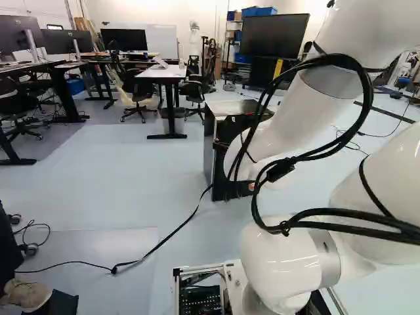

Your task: Open the fridge door

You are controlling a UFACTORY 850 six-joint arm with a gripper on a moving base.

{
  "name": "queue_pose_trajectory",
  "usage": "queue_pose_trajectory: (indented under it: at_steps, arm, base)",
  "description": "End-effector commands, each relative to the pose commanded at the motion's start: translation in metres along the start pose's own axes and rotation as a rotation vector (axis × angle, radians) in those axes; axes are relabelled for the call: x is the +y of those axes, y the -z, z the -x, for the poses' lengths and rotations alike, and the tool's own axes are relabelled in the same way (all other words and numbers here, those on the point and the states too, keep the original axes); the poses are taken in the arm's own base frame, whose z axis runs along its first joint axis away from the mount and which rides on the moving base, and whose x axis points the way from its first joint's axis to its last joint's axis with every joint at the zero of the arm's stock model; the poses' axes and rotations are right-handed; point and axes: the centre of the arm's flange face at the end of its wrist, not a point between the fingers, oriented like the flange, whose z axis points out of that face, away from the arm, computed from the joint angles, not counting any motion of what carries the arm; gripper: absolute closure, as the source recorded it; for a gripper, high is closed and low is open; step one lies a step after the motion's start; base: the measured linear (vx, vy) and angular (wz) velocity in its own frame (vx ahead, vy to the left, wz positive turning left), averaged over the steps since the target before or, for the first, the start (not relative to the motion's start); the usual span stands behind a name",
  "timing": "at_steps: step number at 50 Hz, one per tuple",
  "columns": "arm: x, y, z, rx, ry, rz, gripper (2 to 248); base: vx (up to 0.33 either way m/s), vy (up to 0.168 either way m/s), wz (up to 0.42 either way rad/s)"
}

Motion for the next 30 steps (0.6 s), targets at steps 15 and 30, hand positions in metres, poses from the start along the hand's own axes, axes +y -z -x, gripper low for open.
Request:
queue_pose_trajectory:
  at_steps: [15, 30]
  arm:
    - [0.000, -0.011, -0.005, -0.005, 0.000, -0.001, 3]
    - [-0.006, -0.020, -0.010, -0.008, -0.003, -0.008, 3]
  base:
    - [0.000, 0.000, 0.000]
    - [0.000, 0.000, 0.000]
